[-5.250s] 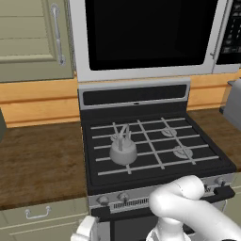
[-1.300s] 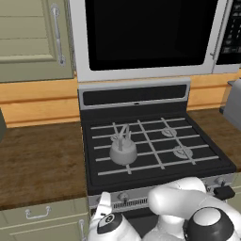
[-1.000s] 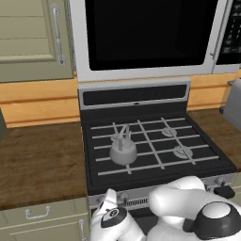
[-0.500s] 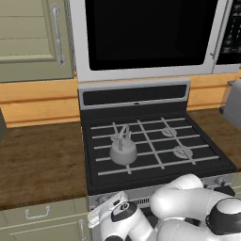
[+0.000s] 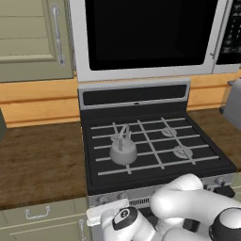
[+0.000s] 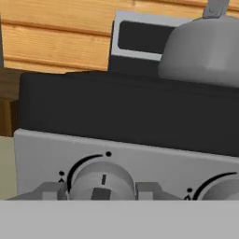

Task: Turn off the front left burner of the stove.

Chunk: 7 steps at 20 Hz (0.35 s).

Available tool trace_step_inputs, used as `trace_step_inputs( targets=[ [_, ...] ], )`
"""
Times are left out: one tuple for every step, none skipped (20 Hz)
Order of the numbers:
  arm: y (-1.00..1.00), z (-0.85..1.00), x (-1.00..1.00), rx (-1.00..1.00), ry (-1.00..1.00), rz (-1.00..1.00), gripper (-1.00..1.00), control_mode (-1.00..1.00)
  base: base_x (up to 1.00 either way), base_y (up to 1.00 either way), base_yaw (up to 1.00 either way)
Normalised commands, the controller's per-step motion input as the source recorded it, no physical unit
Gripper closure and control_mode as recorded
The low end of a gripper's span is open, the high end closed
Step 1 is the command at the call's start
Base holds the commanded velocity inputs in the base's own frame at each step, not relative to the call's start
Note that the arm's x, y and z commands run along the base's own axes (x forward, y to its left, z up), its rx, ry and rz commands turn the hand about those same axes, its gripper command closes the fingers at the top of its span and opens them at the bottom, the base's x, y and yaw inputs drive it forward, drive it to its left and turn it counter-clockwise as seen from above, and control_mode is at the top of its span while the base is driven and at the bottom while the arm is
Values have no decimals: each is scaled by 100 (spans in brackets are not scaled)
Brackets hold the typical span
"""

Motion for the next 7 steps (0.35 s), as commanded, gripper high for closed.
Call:
trace_step_inputs(
  targets=[
    [0,0,0,0,-9,0,100,-100,0,0,0],
    [0,0,2,0,2,0,100,-100,0,0,0],
    [0,0,0,0,2,0,100,-100,0,0,0],
    [0,0,0,0,0,0,100,-100,0,0,0],
    [0,0,0,0,1,0,100,-100,0,0,0],
    [0,0,0,0,0,0,100,-100,0,0,0],
    [0,0,0,0,0,0,100,-100,0,0,0]
  ],
)
